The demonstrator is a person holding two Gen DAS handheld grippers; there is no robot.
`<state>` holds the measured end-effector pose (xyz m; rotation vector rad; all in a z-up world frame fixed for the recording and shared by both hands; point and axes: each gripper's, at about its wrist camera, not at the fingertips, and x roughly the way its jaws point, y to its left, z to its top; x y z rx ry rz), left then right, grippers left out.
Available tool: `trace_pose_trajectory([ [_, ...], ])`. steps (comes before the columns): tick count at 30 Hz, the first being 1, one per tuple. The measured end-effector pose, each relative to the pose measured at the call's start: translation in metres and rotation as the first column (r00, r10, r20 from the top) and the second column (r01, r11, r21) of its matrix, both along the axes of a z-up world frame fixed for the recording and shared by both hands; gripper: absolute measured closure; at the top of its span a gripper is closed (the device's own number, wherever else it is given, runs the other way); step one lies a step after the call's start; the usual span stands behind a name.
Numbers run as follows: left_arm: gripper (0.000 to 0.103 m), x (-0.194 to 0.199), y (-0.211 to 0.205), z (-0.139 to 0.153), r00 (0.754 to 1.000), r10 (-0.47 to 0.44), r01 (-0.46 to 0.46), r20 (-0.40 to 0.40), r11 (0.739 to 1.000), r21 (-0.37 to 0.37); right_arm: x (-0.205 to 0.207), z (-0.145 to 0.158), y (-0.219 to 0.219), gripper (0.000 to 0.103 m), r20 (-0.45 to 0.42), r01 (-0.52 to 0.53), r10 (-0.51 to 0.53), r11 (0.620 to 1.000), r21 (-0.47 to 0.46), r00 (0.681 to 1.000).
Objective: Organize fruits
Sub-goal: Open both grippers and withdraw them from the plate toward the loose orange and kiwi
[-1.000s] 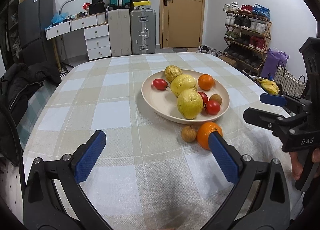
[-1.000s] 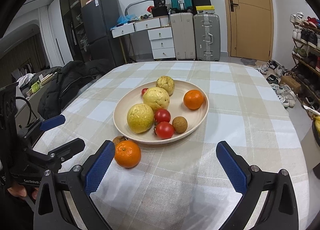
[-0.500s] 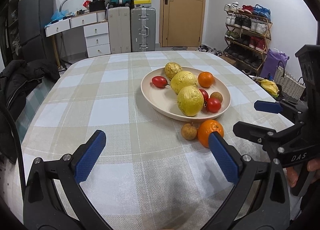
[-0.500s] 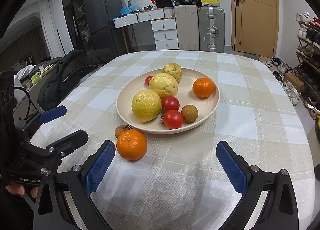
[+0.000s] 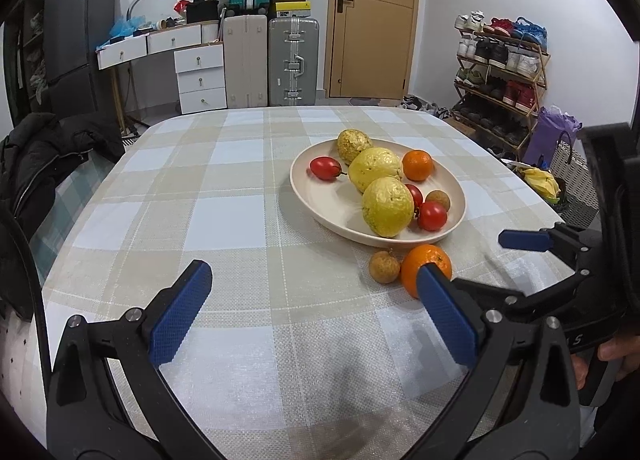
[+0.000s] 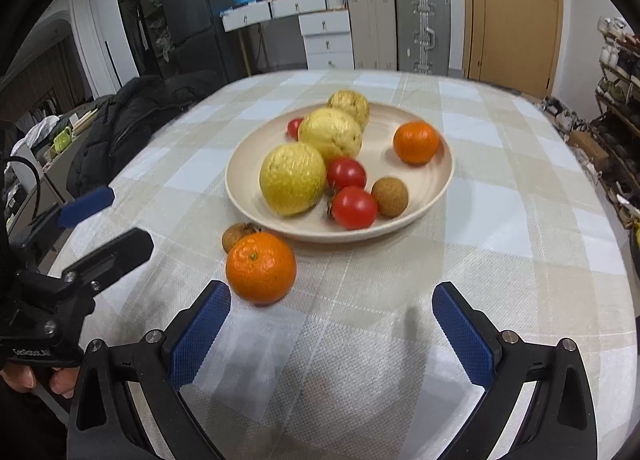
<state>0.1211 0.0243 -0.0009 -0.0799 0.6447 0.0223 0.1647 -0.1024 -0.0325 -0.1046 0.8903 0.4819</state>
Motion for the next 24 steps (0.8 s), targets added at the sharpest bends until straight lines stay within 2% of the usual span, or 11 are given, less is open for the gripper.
trace_pose_trajectory([
  [5, 0.001, 0.000, 0.000, 0.000, 1.000, 0.000, 0.000, 0.000, 1.000, -0.001, 0.000, -0.008, 0.007, 0.001, -0.027, -0.007, 0.007, 1.000, -0.005, 1.000],
  [8, 0.001, 0.000, 0.001, 0.000, 1.000, 0.000, 0.000, 0.001, 1.000, -0.002, 0.001, -0.008, 0.010, 0.005, -0.038, -0.017, 0.018, 1.000, 0.020, 0.999],
  [18, 0.001, -0.001, -0.004, 0.001, 1.000, -0.006, 0.006, 0.001, 1.000, 0.008, 0.001, -0.008, 0.025, 0.032, -0.054, -0.071, 0.073, 0.996, 0.045, 0.996],
  [24, 0.001, -0.002, -0.005, 0.000, 1.000, -0.007, 0.007, 0.001, 1.000, 0.009, 0.002, -0.007, 0.024, 0.055, -0.074, -0.076, 0.084, 0.991, 0.108, 0.994],
])
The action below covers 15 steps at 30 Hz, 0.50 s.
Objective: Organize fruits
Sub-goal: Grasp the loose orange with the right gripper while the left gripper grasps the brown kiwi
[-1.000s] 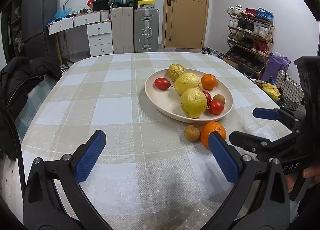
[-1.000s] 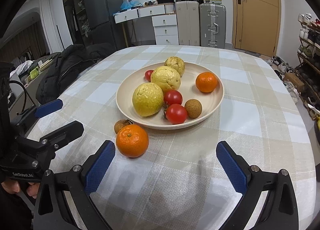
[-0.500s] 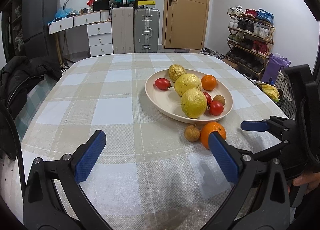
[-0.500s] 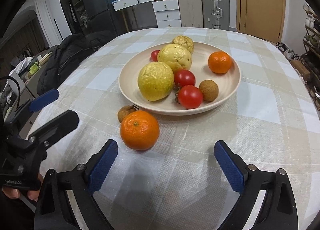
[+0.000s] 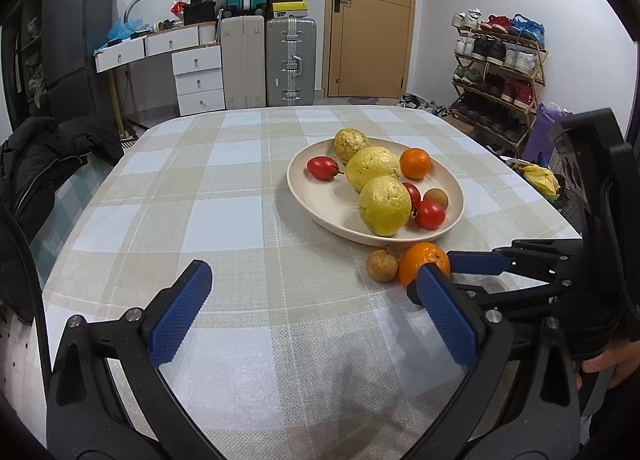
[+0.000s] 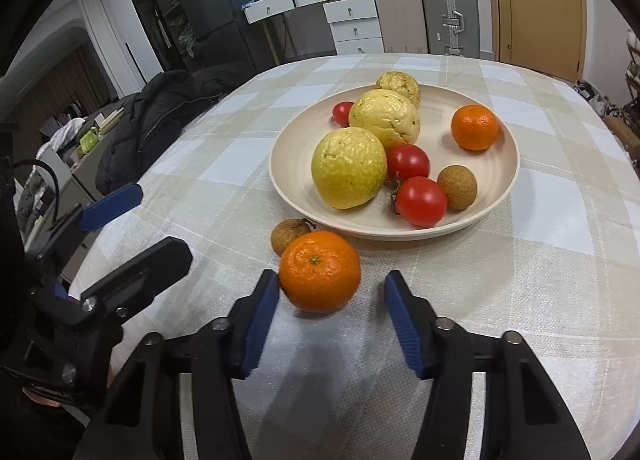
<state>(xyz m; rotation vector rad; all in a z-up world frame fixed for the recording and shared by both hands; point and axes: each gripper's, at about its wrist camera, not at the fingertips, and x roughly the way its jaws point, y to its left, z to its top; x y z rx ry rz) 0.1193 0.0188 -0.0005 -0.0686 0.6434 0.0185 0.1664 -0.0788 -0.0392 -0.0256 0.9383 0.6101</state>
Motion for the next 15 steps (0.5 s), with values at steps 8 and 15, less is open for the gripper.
trace_pose_trajectory([
  [8, 0.001, 0.000, 0.000, 0.000, 1.000, -0.003, 0.003, 0.000, 1.000, 0.000, -0.004, 0.003, -0.002, 0.061, 0.000, -0.019, 0.019, 0.999, 0.041, 1.000],
  [15, 0.001, 0.000, 0.000, -0.001, 1.000, -0.003, 0.003, -0.009, 1.000, 0.006, -0.010, 0.015, -0.019, 0.061, 0.036, 0.006, -0.008, 0.999, 0.051, 0.999],
])
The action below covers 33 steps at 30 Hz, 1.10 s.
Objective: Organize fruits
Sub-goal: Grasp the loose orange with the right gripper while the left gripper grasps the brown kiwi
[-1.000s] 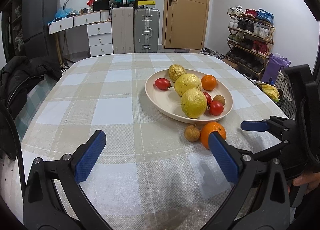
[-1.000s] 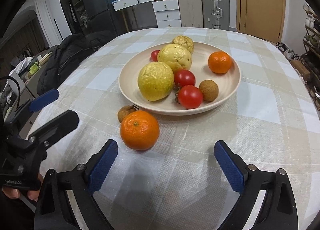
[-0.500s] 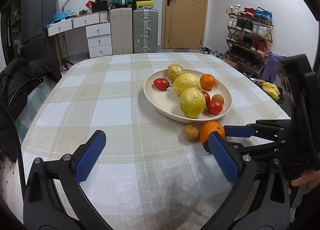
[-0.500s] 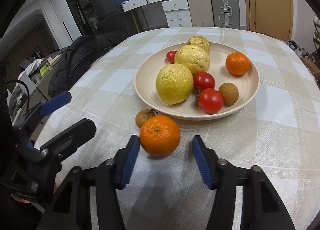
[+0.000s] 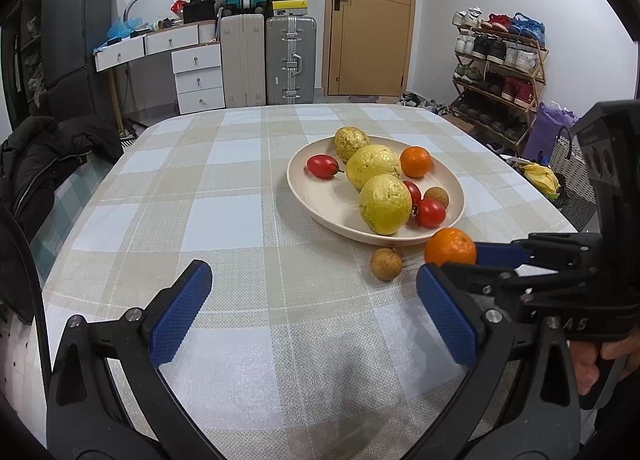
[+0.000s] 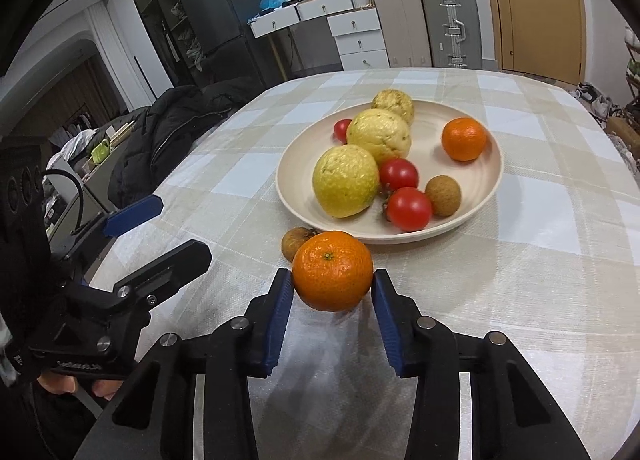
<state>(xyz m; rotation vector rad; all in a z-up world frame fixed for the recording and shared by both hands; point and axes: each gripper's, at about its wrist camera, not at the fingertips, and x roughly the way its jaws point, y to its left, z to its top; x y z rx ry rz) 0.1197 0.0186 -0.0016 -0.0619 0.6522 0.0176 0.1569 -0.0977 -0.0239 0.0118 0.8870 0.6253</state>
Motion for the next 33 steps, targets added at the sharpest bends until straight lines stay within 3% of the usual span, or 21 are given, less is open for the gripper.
trace_pose_trajectory([
  [11, 0.001, 0.019, -0.016, -0.012, 0.994, -0.049, 0.053, -0.094, 0.998, 0.039, 0.003, 0.022, -0.026, 0.061, 0.040, 0.037, -0.039, 0.998, 0.040, 0.998],
  [17, 0.004, 0.039, -0.027, -0.025, 0.981, -0.072, 0.084, -0.182, 0.994, 0.063, 0.005, 0.031, -0.039, 0.061, 0.051, 0.055, -0.058, 0.997, 0.061, 0.997],
  [20, 0.012, 0.048, -0.030, -0.029, 0.975, -0.087, 0.099, -0.204, 0.994, 0.050, 0.006, 0.033, -0.043, 0.061, 0.051, 0.063, -0.066, 0.996, 0.069, 0.996],
  [26, 0.040, 0.064, -0.039, -0.034, 0.966, -0.119, 0.128, -0.231, 0.991, 0.025, 0.007, 0.033, -0.049, 0.061, 0.048, 0.073, -0.077, 0.994, 0.078, 0.996],
  [33, 0.078, 0.074, -0.053, -0.039, 0.951, -0.173, 0.180, -0.255, 0.984, 0.004, 0.007, 0.035, -0.053, 0.062, 0.048, 0.078, -0.083, 0.993, 0.085, 0.995],
])
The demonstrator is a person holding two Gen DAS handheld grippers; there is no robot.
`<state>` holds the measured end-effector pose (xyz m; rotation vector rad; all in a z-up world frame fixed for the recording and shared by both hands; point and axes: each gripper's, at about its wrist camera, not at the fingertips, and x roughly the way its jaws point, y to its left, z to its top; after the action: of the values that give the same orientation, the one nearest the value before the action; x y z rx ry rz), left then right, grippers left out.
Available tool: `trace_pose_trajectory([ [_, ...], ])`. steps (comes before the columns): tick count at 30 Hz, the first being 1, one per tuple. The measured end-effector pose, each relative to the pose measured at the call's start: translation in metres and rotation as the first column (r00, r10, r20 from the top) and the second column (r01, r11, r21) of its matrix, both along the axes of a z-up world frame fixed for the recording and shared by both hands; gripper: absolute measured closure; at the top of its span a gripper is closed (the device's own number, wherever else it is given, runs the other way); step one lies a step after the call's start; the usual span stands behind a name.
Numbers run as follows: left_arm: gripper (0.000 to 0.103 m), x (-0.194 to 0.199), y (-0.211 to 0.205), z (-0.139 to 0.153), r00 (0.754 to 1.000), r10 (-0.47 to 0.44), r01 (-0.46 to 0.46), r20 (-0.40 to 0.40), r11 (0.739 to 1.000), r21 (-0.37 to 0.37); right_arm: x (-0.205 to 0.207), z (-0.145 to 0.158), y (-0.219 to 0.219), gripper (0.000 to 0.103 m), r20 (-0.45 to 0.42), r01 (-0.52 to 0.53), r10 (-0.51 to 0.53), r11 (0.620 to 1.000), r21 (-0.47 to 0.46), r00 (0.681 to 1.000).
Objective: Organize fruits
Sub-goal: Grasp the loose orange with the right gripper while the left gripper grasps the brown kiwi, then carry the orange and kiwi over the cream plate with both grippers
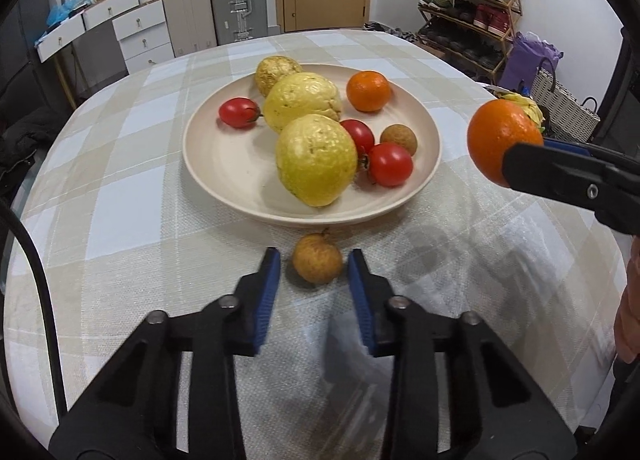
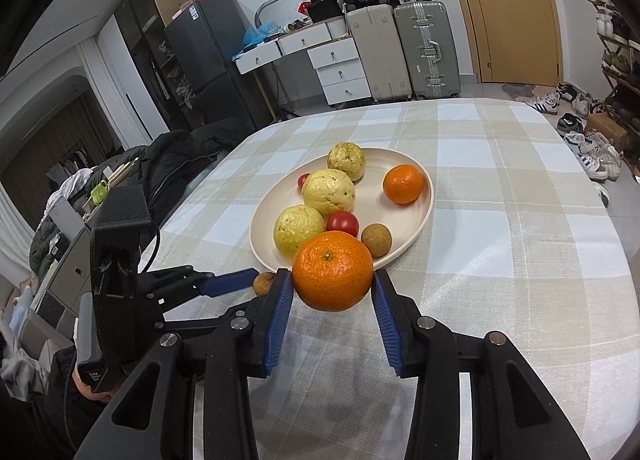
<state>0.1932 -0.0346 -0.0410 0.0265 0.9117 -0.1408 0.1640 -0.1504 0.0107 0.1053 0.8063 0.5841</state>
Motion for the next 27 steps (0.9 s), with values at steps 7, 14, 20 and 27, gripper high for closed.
trace_pose_trajectory([
  [7, 0.081, -0.002, -0.001, 0.001, 1.000, -0.015, 0.015, 0.006, 1.000, -0.006, 0.000, 0.000, 0.000, 0.062, 0.001, -0.001, 0.001, 1.000, -0.002, 1.000],
  [14, 0.081, -0.012, 0.004, 0.005, 0.999, -0.011, 0.012, 0.030, 0.999, -0.035, 0.000, -0.001, 0.000, 0.061, 0.001, -0.006, 0.006, 1.000, -0.003, 1.000],
  [20, 0.081, -0.030, 0.006, 0.014, 0.996, -0.011, 0.014, 0.085, 0.999, -0.045, -0.001, -0.005, 0.003, 0.061, 0.012, -0.013, 0.013, 1.000, 0.006, 1.000],
  [27, 0.081, -0.041, 0.011, 0.024, 0.992, -0.003, 0.010, 0.127, 0.999, -0.048, -0.006, -0.009, 0.012, 0.061, 0.037, -0.032, 0.033, 0.999, -0.017, 0.999],
])
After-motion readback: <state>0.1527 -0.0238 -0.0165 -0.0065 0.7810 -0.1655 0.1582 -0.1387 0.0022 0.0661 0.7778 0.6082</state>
